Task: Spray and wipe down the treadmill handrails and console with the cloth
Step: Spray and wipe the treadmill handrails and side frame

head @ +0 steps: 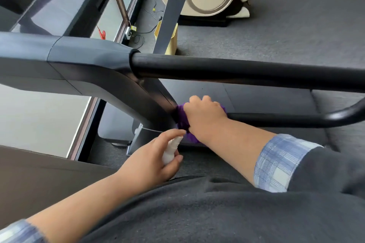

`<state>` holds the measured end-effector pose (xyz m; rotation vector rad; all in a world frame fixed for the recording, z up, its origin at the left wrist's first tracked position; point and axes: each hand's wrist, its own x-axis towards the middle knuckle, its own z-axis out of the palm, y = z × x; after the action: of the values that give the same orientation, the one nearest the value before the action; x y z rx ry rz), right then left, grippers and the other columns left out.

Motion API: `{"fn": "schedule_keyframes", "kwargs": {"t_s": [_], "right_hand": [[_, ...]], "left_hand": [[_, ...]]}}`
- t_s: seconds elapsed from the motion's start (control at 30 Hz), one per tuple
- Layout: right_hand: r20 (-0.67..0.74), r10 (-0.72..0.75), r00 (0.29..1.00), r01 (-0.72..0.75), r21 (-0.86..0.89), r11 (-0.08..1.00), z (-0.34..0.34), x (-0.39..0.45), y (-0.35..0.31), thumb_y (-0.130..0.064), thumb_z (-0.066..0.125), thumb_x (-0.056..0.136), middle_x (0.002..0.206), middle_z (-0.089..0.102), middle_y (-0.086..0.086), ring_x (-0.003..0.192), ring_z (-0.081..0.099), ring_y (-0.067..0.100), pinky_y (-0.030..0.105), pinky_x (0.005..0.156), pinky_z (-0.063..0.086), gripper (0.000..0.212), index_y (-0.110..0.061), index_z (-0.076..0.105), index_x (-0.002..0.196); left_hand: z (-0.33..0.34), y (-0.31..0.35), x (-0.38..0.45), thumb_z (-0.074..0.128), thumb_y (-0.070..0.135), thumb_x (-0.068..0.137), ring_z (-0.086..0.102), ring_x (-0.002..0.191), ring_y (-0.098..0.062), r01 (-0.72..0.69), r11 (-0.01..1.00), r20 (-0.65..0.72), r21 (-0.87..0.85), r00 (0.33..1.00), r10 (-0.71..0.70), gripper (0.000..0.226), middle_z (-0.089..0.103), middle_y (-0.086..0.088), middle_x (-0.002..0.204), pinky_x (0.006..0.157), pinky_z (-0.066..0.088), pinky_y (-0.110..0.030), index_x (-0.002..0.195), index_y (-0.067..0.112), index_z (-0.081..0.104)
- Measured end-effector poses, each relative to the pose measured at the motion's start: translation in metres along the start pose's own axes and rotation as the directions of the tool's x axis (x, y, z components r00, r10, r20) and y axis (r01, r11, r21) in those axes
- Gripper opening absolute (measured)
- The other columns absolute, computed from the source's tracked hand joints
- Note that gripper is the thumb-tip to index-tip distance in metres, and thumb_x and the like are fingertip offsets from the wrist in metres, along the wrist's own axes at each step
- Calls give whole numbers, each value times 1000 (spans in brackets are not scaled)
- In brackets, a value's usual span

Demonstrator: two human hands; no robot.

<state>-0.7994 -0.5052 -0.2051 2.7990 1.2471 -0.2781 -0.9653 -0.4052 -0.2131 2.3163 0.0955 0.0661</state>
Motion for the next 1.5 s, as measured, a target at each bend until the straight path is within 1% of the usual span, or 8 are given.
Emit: {"fn": "schedule_keyframes", "kwargs": {"t_s": [0.1, 0.3, 0.47, 0.63, 0.87, 1.07, 1.27, 1.5], "right_hand": [[21, 29, 999, -29, -13, 999, 3, -18, 39, -32, 76, 82, 112, 44, 4, 101, 51, 31, 40, 73, 42, 44, -22, 52, 117], [-6, 108, 994, -108, -12, 994, 5, -41, 75, -46, 77, 75, 122, 49, 1, 98, 52, 30, 41, 79, 50, 46, -26, 58, 112], [-78, -28, 997, 31, 34, 999, 9, -8, 11, -26, 71, 84, 107, 48, 0, 98, 53, 30, 40, 75, 47, 26, -18, 61, 107], [-112, -10, 994, 18, 70, 997, 15, 4, -8, -9, 55, 95, 98, 43, 5, 100, 52, 31, 43, 83, 48, 18, -8, 58, 112], [-162, -111, 981, 124, 77, 989, 27, -15, 20, -11, 65, 89, 120, 50, 7, 100, 52, 32, 42, 81, 50, 28, -15, 57, 115], [-184, -152, 971, 148, -38, 988, 39, -39, 64, -22, 71, 87, 145, 38, 9, 113, 48, 35, 46, 89, 46, 54, -25, 47, 135], [-179, -141, 974, 131, -66, 989, 37, -71, 124, -19, 72, 85, 151, 29, 8, 123, 42, 35, 50, 102, 41, 69, -30, 39, 145], [-167, -77, 983, 61, -95, 994, 34, -113, 201, -17, 76, 80, 150, 29, 7, 125, 40, 35, 49, 102, 41, 77, -32, 38, 145]], "left_hand": [[2, -1, 1, 62, 32, 85, 55, 76, 8, -10, 1000, 6, -7, 1000, 10, 61, 60, 24, 91, 72, 39, -6, 132, 51, 29], [6, -4, -2, 64, 30, 86, 57, 76, 5, 2, 999, 10, -51, 1000, -2, 62, 61, 22, 91, 73, 41, -9, 132, 53, 30], [6, -1, -8, 63, 34, 86, 58, 78, 4, 31, 999, 13, -29, 999, -30, 61, 61, 25, 93, 73, 43, -11, 133, 52, 30], [8, 7, -7, 67, 30, 86, 57, 83, 7, 26, 999, 20, 30, 999, -27, 65, 60, 27, 97, 74, 40, -5, 133, 53, 28], [34, 25, 15, 72, 18, 88, 57, 77, 5, -17, 999, 94, 41, 996, 13, 67, 61, 23, 92, 71, 39, -6, 133, 49, 32], [56, 50, 27, 69, 24, 90, 58, 75, -4, -18, 1000, 72, 18, 997, 17, 61, 61, 21, 91, 70, 48, -24, 134, 46, 34], [86, 84, 30, 56, 42, 87, 58, 74, -1, -44, 999, 29, -16, 999, 45, 55, 60, 22, 90, 69, 44, -15, 131, 59, 28], [135, 124, 37, 54, 47, 86, 57, 71, -1, -68, 997, 12, -21, 998, 68, 57, 60, 23, 89, 66, 44, -15, 133, 62, 24]]}}
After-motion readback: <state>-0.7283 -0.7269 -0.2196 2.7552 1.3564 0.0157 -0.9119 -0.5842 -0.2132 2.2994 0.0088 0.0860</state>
